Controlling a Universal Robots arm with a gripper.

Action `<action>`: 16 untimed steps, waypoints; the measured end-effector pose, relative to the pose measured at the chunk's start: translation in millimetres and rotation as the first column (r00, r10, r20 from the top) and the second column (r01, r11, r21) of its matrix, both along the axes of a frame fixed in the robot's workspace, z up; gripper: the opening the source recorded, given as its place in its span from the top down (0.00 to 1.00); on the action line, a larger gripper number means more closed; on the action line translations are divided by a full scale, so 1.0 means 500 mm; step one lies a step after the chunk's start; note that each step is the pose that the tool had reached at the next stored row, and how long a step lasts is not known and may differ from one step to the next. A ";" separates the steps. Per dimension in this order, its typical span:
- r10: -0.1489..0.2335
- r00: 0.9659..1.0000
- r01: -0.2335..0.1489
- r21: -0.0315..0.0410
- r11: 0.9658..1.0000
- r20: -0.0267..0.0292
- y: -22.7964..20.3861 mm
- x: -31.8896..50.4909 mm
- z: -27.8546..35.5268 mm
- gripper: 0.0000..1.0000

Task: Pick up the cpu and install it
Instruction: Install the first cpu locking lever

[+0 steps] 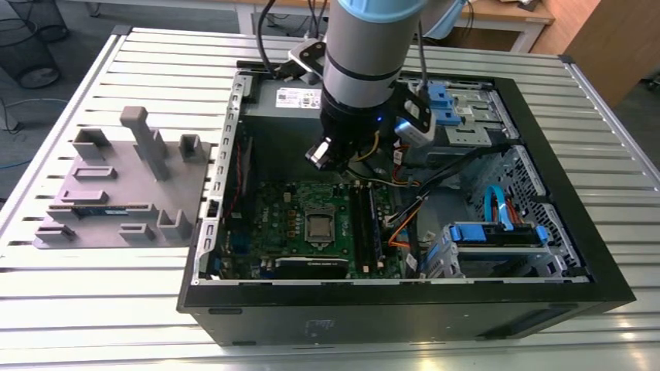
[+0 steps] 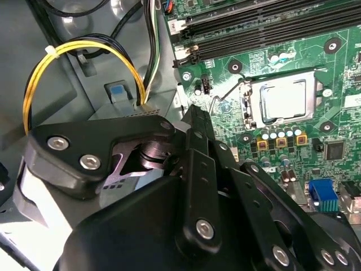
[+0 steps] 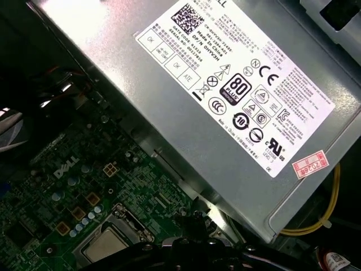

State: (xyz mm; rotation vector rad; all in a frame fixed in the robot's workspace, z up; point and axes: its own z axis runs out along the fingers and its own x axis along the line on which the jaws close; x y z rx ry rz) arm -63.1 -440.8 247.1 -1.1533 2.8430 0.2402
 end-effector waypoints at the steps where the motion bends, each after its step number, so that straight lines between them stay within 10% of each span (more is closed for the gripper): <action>1: 0.000 1.000 0.000 0.000 1.000 0.000 0.0004 0.000 -0.001 0.89; 9: 0.000 1.000 0.000 -0.010 1.000 0.000 0.0006 0.000 -0.008 0.89; 16: 0.000 1.000 0.000 -0.068 0.998 0.000 0.0003 0.000 -0.009 0.89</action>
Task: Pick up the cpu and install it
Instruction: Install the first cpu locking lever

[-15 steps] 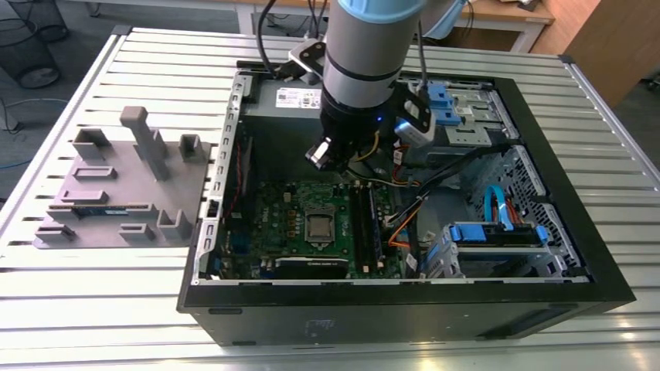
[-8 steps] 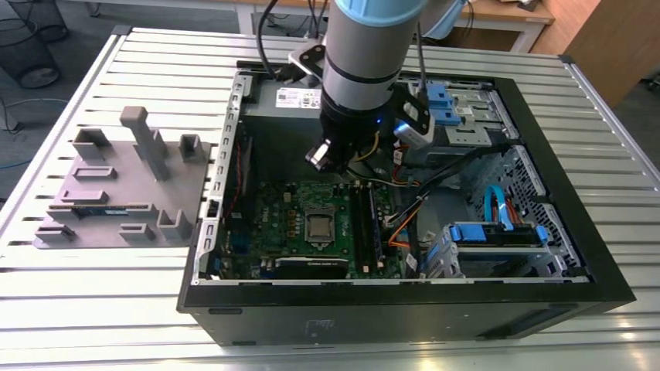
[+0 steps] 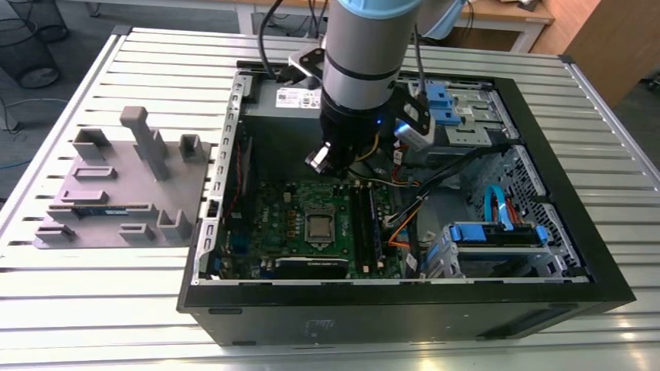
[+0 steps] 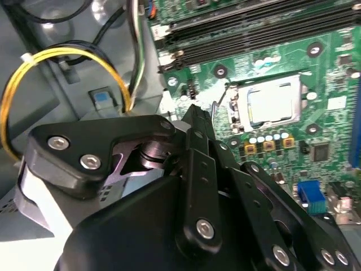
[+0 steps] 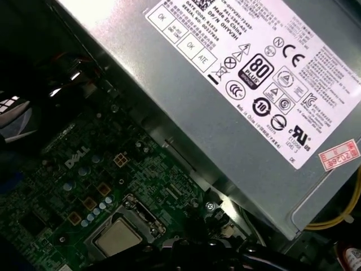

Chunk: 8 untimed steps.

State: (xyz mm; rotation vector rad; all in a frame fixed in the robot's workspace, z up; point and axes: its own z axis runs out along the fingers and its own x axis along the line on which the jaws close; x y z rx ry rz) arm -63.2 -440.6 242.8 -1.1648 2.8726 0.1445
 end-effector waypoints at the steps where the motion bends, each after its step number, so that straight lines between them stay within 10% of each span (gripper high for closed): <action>1: 0.000 1.000 0.000 -0.010 1.000 0.000 -0.0002 0.000 0.000 0.89; 8: -0.007 1.000 0.007 -0.073 0.997 0.000 -0.0041 0.000 -0.001 0.89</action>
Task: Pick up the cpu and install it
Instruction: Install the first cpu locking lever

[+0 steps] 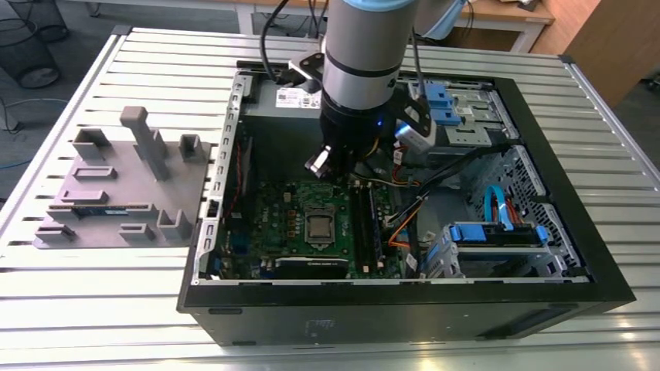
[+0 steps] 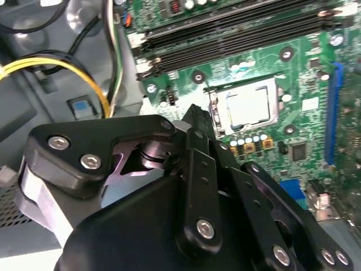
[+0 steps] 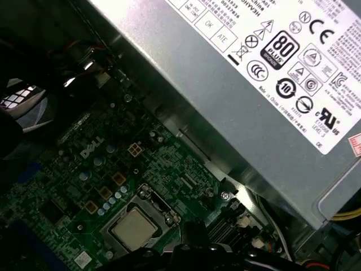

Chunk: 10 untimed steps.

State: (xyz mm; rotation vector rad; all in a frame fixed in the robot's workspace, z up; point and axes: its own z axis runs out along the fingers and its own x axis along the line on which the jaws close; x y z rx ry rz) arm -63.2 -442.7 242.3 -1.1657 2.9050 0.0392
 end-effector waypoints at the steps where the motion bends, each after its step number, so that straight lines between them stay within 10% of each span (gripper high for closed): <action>1: -0.002 1.000 0.002 -0.007 1.000 0.000 -0.0004 0.000 0.000 0.89; 5: -0.013 1.000 0.013 -0.029 0.999 0.000 -0.0023 0.000 -0.002 0.89; 10: -0.030 1.000 0.030 -0.032 0.999 0.000 -0.0095 0.000 -0.006 0.89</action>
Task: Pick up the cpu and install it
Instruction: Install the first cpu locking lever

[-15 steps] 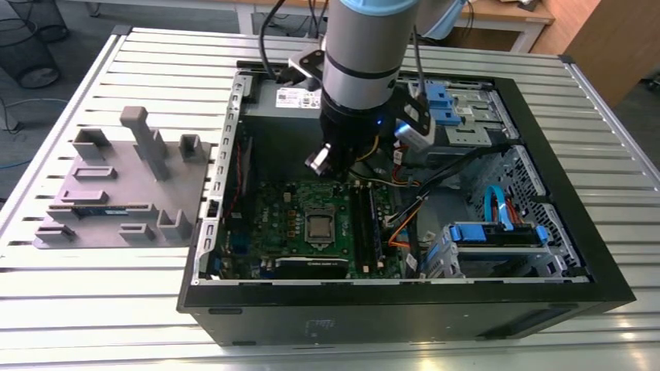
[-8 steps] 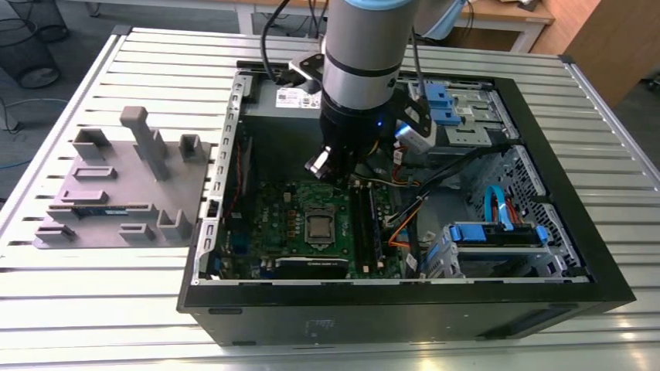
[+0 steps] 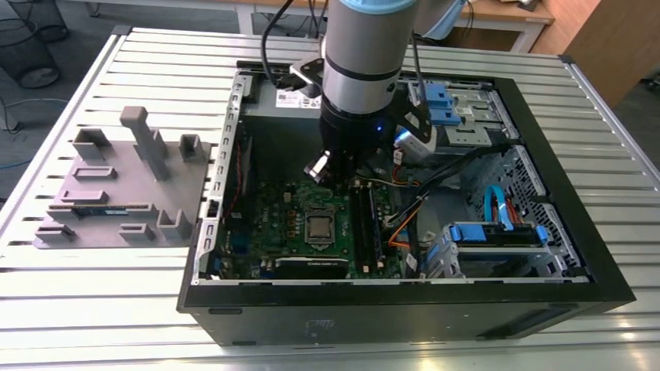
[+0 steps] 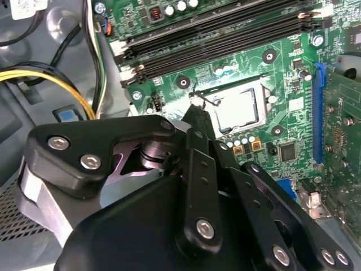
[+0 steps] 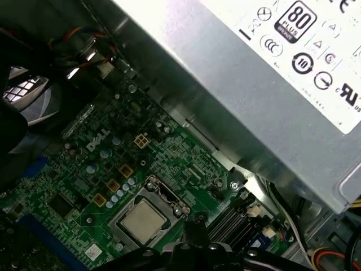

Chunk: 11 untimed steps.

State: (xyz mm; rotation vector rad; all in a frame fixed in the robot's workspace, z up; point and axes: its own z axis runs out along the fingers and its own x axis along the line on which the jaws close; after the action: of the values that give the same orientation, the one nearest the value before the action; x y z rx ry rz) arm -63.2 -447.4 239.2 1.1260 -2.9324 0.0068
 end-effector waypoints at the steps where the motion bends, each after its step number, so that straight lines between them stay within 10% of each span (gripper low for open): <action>1: -0.003 1.000 0.003 0.000 1.000 0.000 -0.0023 0.000 -0.001 0.89; 11: -0.005 1.000 0.005 0.000 1.000 0.000 -0.0076 0.000 -0.003 0.89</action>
State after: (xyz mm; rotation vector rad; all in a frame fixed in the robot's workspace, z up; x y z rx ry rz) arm -63.2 -451.2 237.6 1.1186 -2.9352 0.0069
